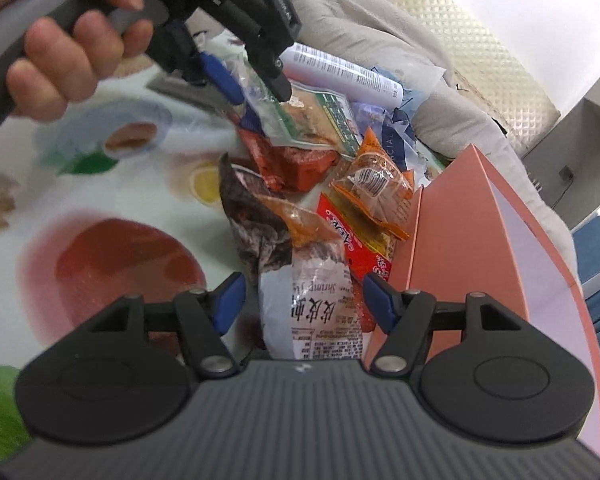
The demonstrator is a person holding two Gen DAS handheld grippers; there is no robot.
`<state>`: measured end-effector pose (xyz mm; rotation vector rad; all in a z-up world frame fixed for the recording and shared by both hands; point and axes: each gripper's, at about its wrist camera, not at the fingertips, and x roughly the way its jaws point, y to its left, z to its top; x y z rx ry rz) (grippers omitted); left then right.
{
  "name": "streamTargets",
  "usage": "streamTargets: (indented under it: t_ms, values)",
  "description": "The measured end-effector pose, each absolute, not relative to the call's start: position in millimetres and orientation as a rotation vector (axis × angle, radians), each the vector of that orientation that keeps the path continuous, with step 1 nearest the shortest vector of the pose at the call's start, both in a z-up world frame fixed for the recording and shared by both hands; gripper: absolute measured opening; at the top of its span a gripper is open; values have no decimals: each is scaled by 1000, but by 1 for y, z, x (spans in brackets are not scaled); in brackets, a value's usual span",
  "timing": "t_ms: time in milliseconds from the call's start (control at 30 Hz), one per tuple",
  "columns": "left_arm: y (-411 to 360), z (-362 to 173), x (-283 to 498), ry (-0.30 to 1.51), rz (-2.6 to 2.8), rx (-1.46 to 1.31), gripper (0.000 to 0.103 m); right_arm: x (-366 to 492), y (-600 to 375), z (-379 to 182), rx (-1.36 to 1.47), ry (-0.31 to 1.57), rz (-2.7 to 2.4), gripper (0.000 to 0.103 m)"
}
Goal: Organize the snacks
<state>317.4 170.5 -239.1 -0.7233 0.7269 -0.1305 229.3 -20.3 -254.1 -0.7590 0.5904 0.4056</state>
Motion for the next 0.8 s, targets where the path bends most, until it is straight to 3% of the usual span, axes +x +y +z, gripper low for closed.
streamTargets:
  t_ms: [67,233,300,367,800]
  values:
    - [167,-237,316,718,-139,-698,21,231,-24,-254,-765,590,393,66]
    - [164,-238,316,697,-157,-706,11,232,-25,-256,-794,584,384,66]
    - [165,-241,318,697,-158,-731,6,231,-23,-257,-807,580,387,61]
    - [164,-241,315,689,-165,-739,4,231,-20,-257,-817,585,384,50]
    - [153,-206,273,674,-178,-700,0,208,-22,-243,-786,595,400,43]
